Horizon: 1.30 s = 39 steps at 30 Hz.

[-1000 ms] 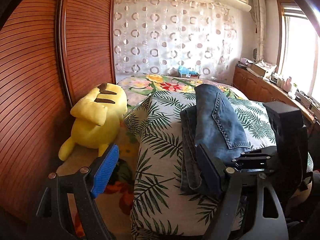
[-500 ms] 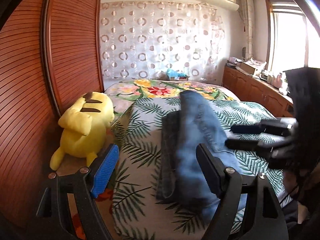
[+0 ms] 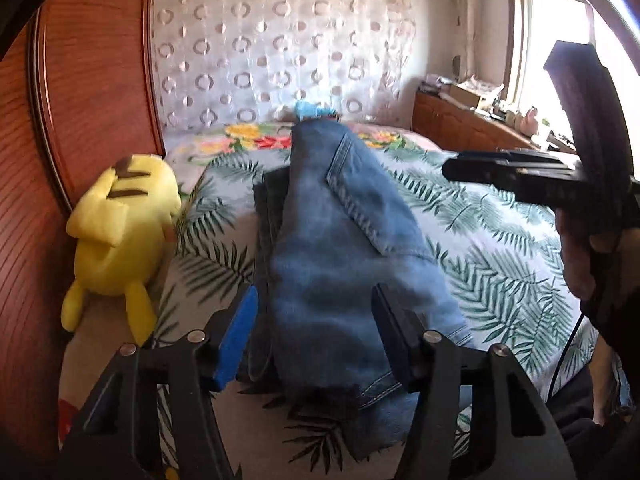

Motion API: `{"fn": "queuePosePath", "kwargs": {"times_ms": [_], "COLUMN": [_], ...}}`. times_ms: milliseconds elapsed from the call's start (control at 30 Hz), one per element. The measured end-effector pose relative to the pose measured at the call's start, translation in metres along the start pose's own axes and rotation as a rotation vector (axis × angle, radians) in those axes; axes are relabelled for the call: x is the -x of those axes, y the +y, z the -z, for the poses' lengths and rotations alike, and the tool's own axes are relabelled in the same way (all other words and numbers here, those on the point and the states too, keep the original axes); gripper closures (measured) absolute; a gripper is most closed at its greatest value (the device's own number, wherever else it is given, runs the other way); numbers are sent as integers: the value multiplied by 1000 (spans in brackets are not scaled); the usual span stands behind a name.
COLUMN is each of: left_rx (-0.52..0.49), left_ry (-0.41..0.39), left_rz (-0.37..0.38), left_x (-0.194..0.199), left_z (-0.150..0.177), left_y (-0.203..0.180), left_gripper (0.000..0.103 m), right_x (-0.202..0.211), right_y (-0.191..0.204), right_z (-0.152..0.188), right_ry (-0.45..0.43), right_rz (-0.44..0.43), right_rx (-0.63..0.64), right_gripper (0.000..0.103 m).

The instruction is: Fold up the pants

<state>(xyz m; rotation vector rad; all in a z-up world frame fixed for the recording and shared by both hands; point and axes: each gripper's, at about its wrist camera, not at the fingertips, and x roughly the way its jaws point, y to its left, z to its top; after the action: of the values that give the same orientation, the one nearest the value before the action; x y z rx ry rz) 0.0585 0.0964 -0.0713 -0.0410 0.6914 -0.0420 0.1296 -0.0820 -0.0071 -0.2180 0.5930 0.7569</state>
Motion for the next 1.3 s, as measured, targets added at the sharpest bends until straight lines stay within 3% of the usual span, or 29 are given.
{"fn": "queuePosePath", "kwargs": {"times_ms": [433,600,900,933,1100,1200,1300], "left_rx": [43,60,83,86,69,69,78], "left_ry": [46,56,64,60,47,22,-18], "left_rz": [6,15,32,39,76,90,100], "left_x": [-15,-18,-23,-23,-19,-9,6], "left_z": [19,25,30,30,30,28,26], "left_y": [7,7,9,11,6,4,3], "left_gripper": [43,43,44,46,78,86,87], "right_x": [-78,-84,-76,-75,-80,-82,-81], "right_y": [10,19,21,21,12,4,-3], "right_z": [-25,-26,-23,-22,-24,-26,-34], "right_ry": [117,134,165,163,163,167,155], "right_rz": [0,41,34,33,5,-15,-17], "right_rx": [-14,5,-37,-37,-56,-73,-80], "right_gripper": [53,51,40,40,40,40,40]}}
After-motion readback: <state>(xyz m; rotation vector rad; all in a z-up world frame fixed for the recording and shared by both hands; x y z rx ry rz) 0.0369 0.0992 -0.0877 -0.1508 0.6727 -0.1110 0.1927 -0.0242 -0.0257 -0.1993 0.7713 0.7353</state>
